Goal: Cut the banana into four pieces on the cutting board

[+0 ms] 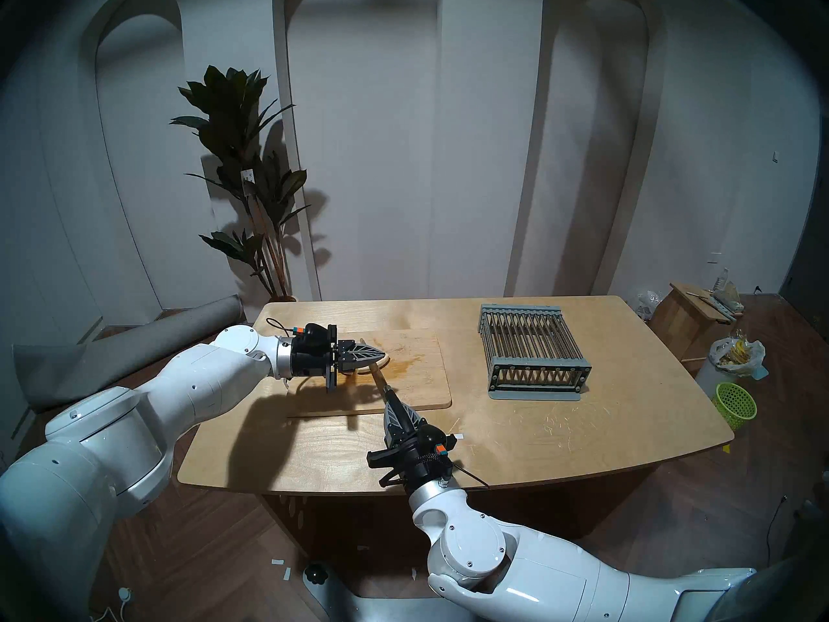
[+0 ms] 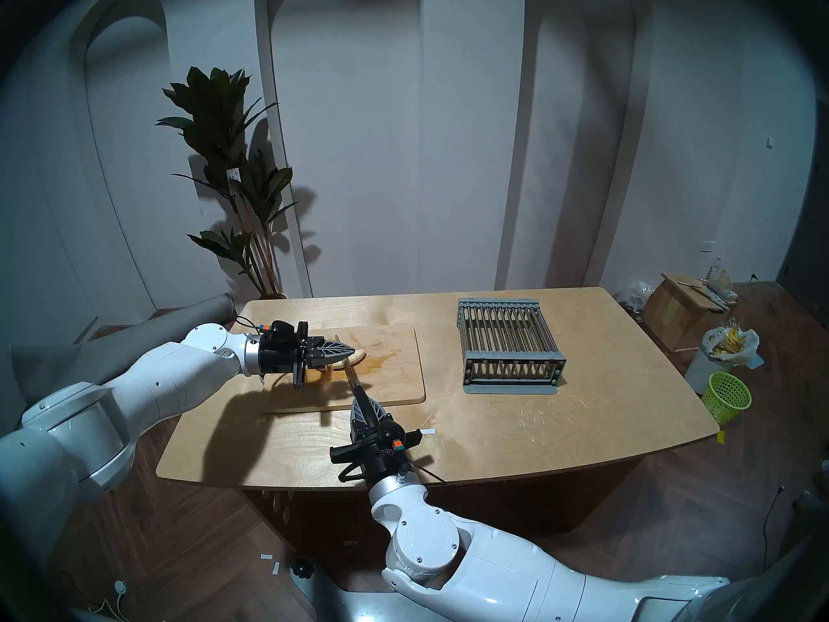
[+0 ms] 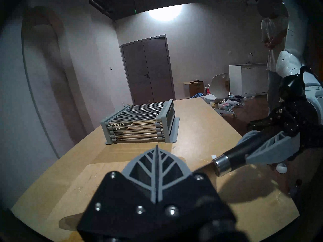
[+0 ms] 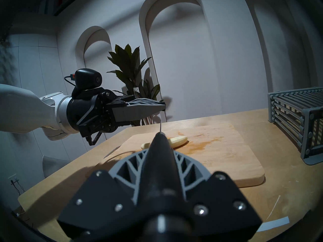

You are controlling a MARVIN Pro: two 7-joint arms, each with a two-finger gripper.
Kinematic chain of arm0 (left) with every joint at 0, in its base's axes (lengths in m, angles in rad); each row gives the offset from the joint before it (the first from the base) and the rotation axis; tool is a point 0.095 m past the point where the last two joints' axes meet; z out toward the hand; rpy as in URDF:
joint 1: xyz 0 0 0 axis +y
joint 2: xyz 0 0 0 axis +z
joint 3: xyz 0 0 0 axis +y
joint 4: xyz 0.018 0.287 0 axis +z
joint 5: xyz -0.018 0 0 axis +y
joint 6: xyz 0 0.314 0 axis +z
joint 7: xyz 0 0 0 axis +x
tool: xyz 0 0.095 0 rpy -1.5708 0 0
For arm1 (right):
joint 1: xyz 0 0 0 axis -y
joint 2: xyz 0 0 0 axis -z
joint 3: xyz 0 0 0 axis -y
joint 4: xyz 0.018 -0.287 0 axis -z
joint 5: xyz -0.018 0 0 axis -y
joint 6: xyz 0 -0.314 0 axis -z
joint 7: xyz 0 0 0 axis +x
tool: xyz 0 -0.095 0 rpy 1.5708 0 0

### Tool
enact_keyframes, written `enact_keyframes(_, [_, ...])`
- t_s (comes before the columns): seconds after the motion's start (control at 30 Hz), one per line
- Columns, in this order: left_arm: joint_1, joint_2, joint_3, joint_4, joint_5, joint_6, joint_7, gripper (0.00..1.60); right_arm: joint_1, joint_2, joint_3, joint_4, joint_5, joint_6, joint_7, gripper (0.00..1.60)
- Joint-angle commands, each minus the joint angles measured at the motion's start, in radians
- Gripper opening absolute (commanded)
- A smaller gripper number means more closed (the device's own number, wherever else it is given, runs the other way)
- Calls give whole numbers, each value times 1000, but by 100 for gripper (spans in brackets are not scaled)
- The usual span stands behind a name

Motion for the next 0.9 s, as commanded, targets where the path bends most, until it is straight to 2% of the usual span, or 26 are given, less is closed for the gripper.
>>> enact_keyframes(0.0, [-13, -26, -2, 23, -11, -4, -49, 0, -7, 7, 9, -27, 5, -15, -5, 0])
enact_keyframes(0.87, [-12, -59, 82, 85, 18, -52, -59, 0, 13, -5, 11, 9, 54, -9, 36, 0])
